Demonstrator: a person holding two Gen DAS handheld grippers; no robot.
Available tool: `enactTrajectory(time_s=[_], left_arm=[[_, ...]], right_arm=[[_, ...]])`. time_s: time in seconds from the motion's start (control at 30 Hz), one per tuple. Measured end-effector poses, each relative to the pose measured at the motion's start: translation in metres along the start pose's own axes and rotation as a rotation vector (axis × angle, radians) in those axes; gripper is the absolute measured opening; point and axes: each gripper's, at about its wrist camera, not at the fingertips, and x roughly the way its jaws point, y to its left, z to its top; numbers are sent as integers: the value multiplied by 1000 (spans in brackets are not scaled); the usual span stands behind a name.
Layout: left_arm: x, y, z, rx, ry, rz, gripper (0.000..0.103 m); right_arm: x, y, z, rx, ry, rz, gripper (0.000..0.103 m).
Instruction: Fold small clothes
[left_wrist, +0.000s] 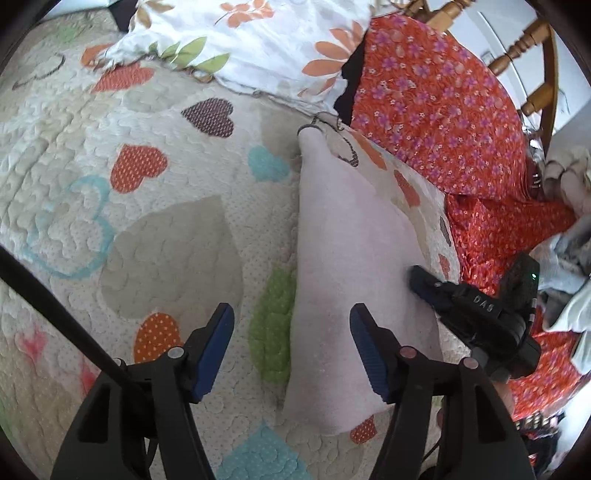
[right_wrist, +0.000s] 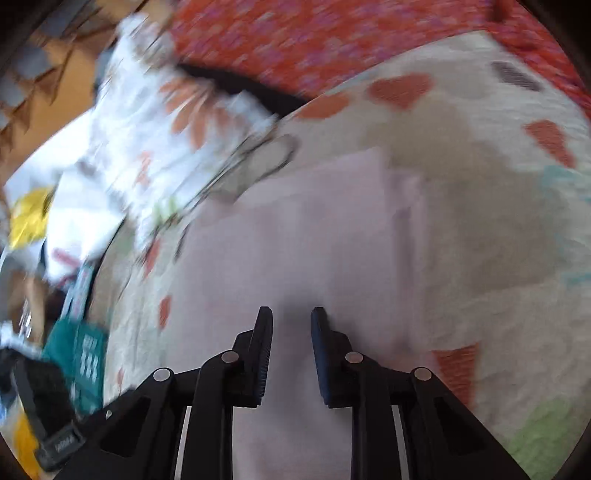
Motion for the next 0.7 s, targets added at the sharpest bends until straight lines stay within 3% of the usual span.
enactTrajectory(time_s=[0.07,0.1,0.13,0.3,0.47,0.53,0.6,0.7], left_arm=[[3,3,0,-21,16,-19,71],[5,4,0,-30,23,-29,75],[9,4,-1,-35,36,-42,77],[25,-10,-12,4,108,-125,83],[42,-31,-32,104,183,-113,83],[50,-38,-42,151,220,-69,57],[49,-46,-50,222,195,-2,52],[45,-52,-58,274,173,35,51]], right_arm=[[-17,-11,5,12,-65,-45,42],[-21,-16,6,20,-71,-43,61],[-23,-22,6,34,-66,-28,66],[1,-49,-6,194,77,116,66],[12,-44,-18,205,111,107,66],[11,-43,-20,202,113,95,66],[11,-45,-22,216,123,78,65],[7,-50,-26,233,127,60,62]])
